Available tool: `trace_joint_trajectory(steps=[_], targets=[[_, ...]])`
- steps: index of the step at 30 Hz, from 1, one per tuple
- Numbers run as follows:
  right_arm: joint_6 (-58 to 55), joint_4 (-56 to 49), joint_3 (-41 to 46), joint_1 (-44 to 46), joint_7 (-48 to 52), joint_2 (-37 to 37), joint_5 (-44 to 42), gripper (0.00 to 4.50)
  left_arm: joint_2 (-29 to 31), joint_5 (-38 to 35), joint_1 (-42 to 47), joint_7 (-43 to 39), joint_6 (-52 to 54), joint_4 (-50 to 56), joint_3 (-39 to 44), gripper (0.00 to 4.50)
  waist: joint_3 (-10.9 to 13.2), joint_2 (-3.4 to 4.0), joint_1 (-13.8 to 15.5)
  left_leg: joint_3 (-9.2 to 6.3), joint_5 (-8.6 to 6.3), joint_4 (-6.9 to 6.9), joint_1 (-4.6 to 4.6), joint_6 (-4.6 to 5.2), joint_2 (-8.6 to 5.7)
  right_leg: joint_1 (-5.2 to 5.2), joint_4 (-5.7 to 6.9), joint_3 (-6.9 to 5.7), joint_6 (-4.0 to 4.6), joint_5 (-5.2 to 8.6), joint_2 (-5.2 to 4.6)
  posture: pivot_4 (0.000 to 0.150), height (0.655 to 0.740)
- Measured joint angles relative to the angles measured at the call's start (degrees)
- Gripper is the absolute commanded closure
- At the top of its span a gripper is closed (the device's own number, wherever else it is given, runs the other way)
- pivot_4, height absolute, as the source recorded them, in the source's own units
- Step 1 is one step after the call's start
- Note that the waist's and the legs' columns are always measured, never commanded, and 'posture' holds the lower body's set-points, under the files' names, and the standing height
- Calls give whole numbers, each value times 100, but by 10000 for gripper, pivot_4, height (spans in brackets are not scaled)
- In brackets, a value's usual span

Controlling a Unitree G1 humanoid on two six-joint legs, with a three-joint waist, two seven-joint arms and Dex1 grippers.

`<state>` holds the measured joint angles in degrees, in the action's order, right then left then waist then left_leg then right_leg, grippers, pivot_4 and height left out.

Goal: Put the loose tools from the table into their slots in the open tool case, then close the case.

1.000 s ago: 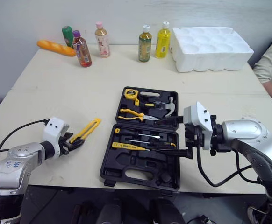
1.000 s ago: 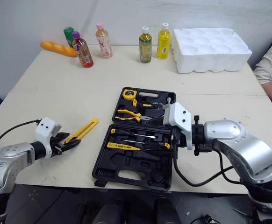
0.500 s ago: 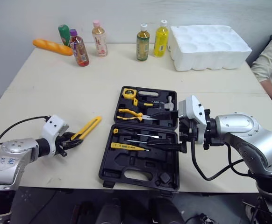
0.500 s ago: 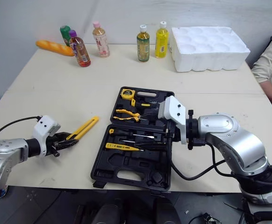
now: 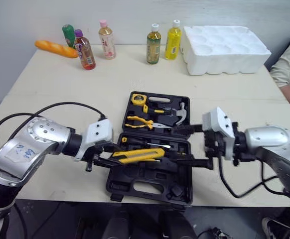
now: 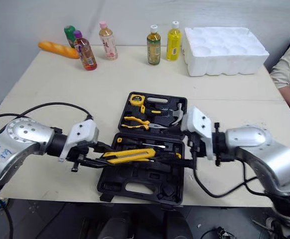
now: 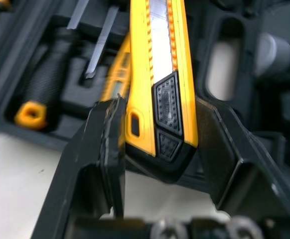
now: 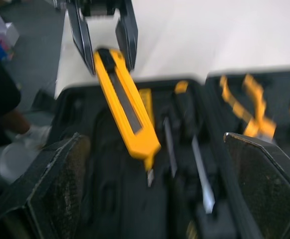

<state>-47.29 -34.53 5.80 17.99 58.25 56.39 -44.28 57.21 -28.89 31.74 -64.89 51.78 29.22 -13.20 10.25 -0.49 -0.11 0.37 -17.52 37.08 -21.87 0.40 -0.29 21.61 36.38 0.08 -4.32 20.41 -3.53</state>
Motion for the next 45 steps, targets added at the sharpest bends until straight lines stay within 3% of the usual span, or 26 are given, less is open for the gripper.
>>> trace_joint_trajectory(steps=[10, 14, 22, 28, 33, 36, 43, 45], targets=[[-518, -816, 1689, -2102, 37, 587, -419, 0, -638, 451, 402, 107, 205, -105, -1258, 29068, 5, -8, 6, -4, 14, 16, -7, 15, 1, -1, 14, 1, -13, -7, 12, 1500, 7400], [-488, -925, 1771, -2595, -15, 585, -328, 0, -811, 816, 625, 116, 20, -360, -1560, 29068, 6, -10, 21, -5, 15, 21, -11, 16, -1, -2, 13, 2, -16, -9, 12, 1500, 7400], [-233, -967, 1747, -2751, -180, 580, -145, 0, -908, 1250, 813, -89, -440, -808, -1741, 29068, 7, -12, 12, -5, 18, 26, -10, 12, -1, -2, 15, 3, -17, -9, 15, 1500, 7400], [-128, -969, 1696, -2743, -288, 557, -130, 0, -906, 1342, 832, -435, -810, -995, -1724, 2422, 7, -12, 19, -5, 20, 28, -11, 8, -1, -2, 15, 3, -17, -9, 14, 1500, 7400], [6, -972, 1609, -2679, -374, 486, -81, 0, -1013, 1161, 869, -786, -1367, -1193, -1264, 2422, 7, -12, 9, -5, 21, 30, -11, 7, -1, -2, 17, 2, -18, -9, 15, 1500, 7400], [69, -971, 1449, -2559, -427, 434, -68, 0, -1504, 905, 411, -923, -2226, -1448, -789, 10815, 5, -9, 11, -3, 28, 34, -10, -6, -1, -4, 20, 3, -18, -9, 13, 1500, 7400], [140, -970, 1168, -2221, -622, 104, -163, 0, -2221, 849, -395, -986, -3442, -2685, -487, 43128, 6, -10, 11, -5, 23, 46, -11, 3, 0, -3, 28, 0, -19, -10, 13, 1500, 7400], [141, -970, 1144, -2203, -627, 109, -160, 0, -2304, 889, -503, -999, -3581, -2840, -487, 44177, 6, -11, 14, -6, 19, 47, -13, 9, 0, -3, 27, 0, -20, -10, 13, 1500, 7400]])
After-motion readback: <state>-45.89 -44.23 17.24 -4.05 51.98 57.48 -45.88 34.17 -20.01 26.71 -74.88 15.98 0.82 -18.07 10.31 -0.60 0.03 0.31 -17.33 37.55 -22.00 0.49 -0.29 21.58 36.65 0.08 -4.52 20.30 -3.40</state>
